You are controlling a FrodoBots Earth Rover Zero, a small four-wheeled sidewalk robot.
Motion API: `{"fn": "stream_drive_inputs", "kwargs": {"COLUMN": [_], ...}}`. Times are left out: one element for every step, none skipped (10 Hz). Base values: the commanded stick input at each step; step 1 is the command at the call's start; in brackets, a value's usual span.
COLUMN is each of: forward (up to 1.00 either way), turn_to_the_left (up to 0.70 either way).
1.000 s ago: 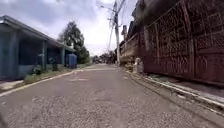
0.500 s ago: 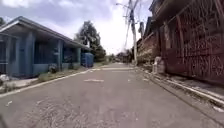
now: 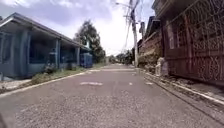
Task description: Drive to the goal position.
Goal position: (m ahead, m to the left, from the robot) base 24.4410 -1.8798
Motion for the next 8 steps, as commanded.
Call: {"fn": "stream_drive_inputs", "kwargs": {"forward": [0.70,0.70,0.70,0.70,0.70,0.70,0.70,0.70], "turn_to_the_left": [0.00,0.00,0.00,0.00,0.00,0.00,0.00,0.00]}}
